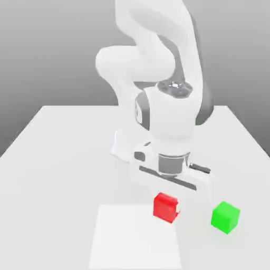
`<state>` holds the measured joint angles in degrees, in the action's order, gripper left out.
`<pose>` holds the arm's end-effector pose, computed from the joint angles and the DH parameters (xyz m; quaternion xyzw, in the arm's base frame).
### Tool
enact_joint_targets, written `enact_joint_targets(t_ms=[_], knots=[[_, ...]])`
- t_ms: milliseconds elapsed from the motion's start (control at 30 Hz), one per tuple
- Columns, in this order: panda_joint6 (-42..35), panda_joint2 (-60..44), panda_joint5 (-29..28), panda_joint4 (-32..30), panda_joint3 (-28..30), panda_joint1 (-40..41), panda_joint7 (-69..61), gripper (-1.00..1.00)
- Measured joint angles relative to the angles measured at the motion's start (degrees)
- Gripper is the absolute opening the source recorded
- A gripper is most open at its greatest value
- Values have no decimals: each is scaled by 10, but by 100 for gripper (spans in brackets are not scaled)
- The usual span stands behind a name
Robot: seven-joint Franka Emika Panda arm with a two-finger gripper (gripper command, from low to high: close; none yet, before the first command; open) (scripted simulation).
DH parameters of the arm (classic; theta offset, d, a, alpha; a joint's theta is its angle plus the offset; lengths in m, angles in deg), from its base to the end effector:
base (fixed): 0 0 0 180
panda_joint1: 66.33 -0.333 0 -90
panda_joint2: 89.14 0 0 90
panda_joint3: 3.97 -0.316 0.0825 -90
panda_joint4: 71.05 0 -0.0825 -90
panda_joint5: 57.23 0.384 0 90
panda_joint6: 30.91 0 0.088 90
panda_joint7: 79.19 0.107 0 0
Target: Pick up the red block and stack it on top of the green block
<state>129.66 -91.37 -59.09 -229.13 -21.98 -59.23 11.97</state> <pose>0.3829 0.0768 0.2060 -0.7743 0.6328 -0.0016 0.0029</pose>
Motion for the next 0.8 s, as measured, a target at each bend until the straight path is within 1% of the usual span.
enact_joint_targets(t_ms=[100, 333, 400, 500, 700, 733, 800], knots=[[-25, 13, 8, 10, -20, -24, 30, -100], [-87, 23, 19, 63, -80, -139, 171, -100], [-84, 13, 9, 70, -74, -184, 194, -100], [-61, -14, -16, 75, -50, -165, 217, -100], [-3, -84, -88, 78, -17, -184, 269, -100], [6, -94, -99, 78, -10, -188, 278, 100], [6, -94, -99, 78, -10, -188, 278, 100]])
